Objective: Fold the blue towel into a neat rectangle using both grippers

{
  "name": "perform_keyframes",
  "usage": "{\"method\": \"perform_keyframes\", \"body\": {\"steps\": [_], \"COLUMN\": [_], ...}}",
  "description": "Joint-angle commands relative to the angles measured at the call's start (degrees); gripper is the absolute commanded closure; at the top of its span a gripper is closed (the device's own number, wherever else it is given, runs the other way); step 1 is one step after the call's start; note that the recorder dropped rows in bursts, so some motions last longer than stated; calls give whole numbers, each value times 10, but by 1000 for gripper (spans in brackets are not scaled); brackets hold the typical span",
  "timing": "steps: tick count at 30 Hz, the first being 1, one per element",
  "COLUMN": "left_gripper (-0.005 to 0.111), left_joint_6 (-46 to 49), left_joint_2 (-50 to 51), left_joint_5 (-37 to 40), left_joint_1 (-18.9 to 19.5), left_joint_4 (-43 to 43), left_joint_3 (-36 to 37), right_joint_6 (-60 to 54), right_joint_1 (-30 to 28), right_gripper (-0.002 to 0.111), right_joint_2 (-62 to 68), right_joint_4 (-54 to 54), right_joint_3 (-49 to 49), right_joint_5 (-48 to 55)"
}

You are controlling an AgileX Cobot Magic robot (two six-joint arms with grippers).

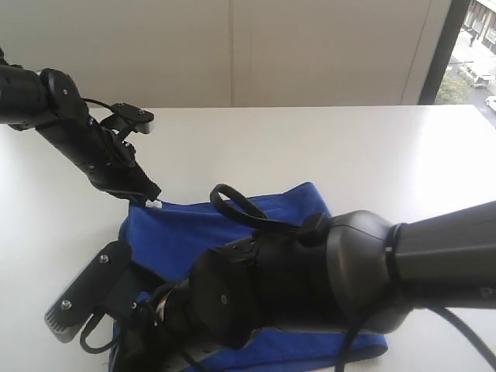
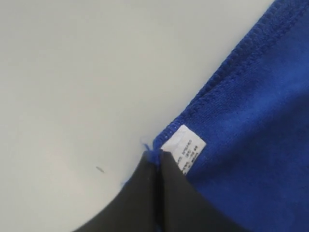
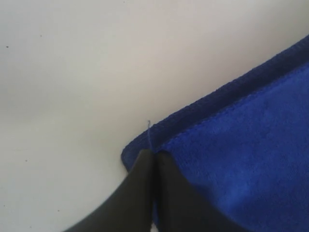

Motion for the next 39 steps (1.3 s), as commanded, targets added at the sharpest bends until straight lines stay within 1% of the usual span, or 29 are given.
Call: {"method": "perform_keyframes", "body": {"steps": [1,2,8,11,18,20,21,23,24,25,26,27,28,30,33,39], "left_gripper": [107,107,107,107,107,107,107,107,104,101,94,87,79,70,62,58], "left_joint_6": [-24,-44,-47,-69,-76,-78,-82,-88,-89,-91,-97,-103,-108,-109,-109,-109], "left_joint_2": [-7,-7,-7,-7,-7,-7,-7,-7,-7,-7,-7,-7,-7,-7,-7,-7], "left_joint_5": [13,15,29,30,32,32,32,32,32,32,33,37,43,51,57,57], "left_joint_1": [1,1,1,1,1,1,1,1,1,1,1,1,1,1,1,1], "left_joint_4": [28,53,77,102,111,114,117,122,127,131,140,150,161,169,169,180], "left_joint_3": [0,0,0,0,0,0,0,0,0,0,0,0,0,0,0,0], "right_joint_6": [-5,-5,-5,-5,-6,-6,-9,-12,-12,-12,-12,-12,-12,-12,-12,-7], "right_joint_1": [15,20,26,26,27,28,30,38,43,47,51,51,51,50,49,37], "right_gripper": [108,108,108,108,108,103,98,82,63,54,47,47,48,48,48,48], "right_joint_2": [6,9,11,11,15,26,29,36,37,37,37,37,33,24,2,-31], "right_joint_4": [7,8,11,11,16,16,17,19,22,22,22,22,21,20,11,3], "right_joint_3": [-1,-1,-1,-1,-2,-2,-2,-2,-2,-2,-2,-3,-6,-6,-6,-6], "right_joint_5": [0,-1,-7,-1,14,27,30,28,20,14,2,2,5,5,1,5]}}
